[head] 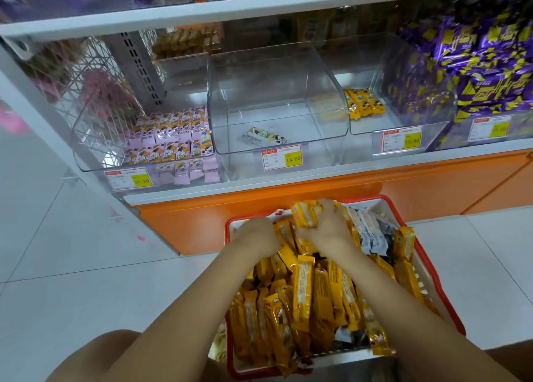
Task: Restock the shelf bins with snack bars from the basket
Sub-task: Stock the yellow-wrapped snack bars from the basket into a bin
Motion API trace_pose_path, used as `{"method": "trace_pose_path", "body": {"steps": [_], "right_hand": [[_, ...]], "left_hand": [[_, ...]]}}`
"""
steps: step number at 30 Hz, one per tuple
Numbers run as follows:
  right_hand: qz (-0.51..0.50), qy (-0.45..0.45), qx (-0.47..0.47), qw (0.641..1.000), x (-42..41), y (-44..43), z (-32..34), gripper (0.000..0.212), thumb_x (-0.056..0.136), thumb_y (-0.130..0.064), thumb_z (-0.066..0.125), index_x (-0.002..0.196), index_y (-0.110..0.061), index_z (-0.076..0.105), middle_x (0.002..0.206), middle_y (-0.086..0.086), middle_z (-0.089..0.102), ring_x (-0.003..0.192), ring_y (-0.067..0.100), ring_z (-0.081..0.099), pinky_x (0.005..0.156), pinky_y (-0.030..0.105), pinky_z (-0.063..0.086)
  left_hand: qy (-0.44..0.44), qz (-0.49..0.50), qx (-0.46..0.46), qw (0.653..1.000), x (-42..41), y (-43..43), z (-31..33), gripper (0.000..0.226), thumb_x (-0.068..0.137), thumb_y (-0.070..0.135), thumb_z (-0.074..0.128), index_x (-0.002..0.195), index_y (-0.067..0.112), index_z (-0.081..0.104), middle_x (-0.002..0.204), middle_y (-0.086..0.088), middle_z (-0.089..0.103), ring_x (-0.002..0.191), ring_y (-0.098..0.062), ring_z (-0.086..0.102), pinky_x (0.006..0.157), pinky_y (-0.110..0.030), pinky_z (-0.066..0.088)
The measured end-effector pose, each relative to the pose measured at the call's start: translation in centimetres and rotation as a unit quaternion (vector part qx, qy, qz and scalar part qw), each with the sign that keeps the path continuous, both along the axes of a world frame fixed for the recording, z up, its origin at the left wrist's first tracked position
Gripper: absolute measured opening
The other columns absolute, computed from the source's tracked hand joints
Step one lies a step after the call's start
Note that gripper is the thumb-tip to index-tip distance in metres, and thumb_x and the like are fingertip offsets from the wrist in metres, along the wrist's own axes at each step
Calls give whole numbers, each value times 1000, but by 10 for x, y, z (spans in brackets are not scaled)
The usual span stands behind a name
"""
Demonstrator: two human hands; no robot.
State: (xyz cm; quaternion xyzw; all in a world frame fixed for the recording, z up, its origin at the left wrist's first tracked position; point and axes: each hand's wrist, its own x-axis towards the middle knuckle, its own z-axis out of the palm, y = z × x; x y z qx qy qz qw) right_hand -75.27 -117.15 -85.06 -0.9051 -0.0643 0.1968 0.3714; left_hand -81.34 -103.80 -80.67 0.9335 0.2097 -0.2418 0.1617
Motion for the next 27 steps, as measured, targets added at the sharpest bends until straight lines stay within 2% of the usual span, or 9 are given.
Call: {"method": "trace_pose_path", "body": {"steps": [2,5,7,10,16,18,21,23,27], "right_hand": [[-50,137,195,970,7,-22,19,65,76,-20,74,134,-14,44,120,10,55,102,25,58,76,36,51],[-63,359,459,810,15,-54,35,64,59,-21,83,115,-3,56,106,14,60,88,27,61,69,35,54],[-59,438,552,707,17,-68,39,58,61,-14,81,113,-3,59,112,19,62,93,32,65,74,41,55],[-18,489,581,650,13,-75,50,49,84,-15,60,130,1,55,123,17,59,112,32,57,90,42,46],[-25,485,576,657,12,-85,74,54,65,-9,74,116,7,64,117,29,61,94,40,66,83,49,52],[-48,443,547,709,12,-86,85,40,72,-14,68,108,3,68,112,26,65,89,37,68,85,54,51],[-21,210,445,870,12,-83,102,28,83,-30,65,106,-14,67,103,7,66,86,18,68,76,37,57],[81,-55,270,958,16,-84,111,52,76,-39,76,123,-26,57,116,-7,58,97,0,60,78,16,50],[231,-352,12,907,37,-75,117,85,77,-50,68,147,-18,34,133,-2,46,118,11,41,96,25,40]], "left_hand": [[-59,31,-42,997,5,4,14,50,94,44,51,130,9,50,124,-11,58,107,-25,57,79,-31,45],[-143,99,-219,960,12,4,33,76,84,54,60,145,18,32,139,-5,47,118,-23,54,93,-31,46],[-159,122,-349,916,13,-2,44,72,83,47,65,143,23,34,132,-4,52,108,-20,61,90,-36,53],[-172,100,-443,874,16,-15,56,45,87,33,64,128,23,49,113,-4,62,82,-11,66,73,-23,57],[-215,63,-448,866,24,-34,66,12,90,31,60,98,22,63,85,-1,66,58,-6,56,49,-18,47],[-221,88,-464,853,27,-36,69,19,88,31,62,98,15,65,84,-2,66,55,-7,55,48,-17,47],[-240,139,-481,832,35,-36,76,24,88,30,63,97,7,66,77,-4,63,51,-6,54,47,-17,49],[-254,172,-496,812,42,-35,82,24,87,30,64,94,8,67,72,-3,63,48,-7,52,44,-17,47],[-291,193,-493,797,54,-33,95,20,87,30,65,90,10,69,71,-2,68,47,-7,53,42,-16,45]]}}
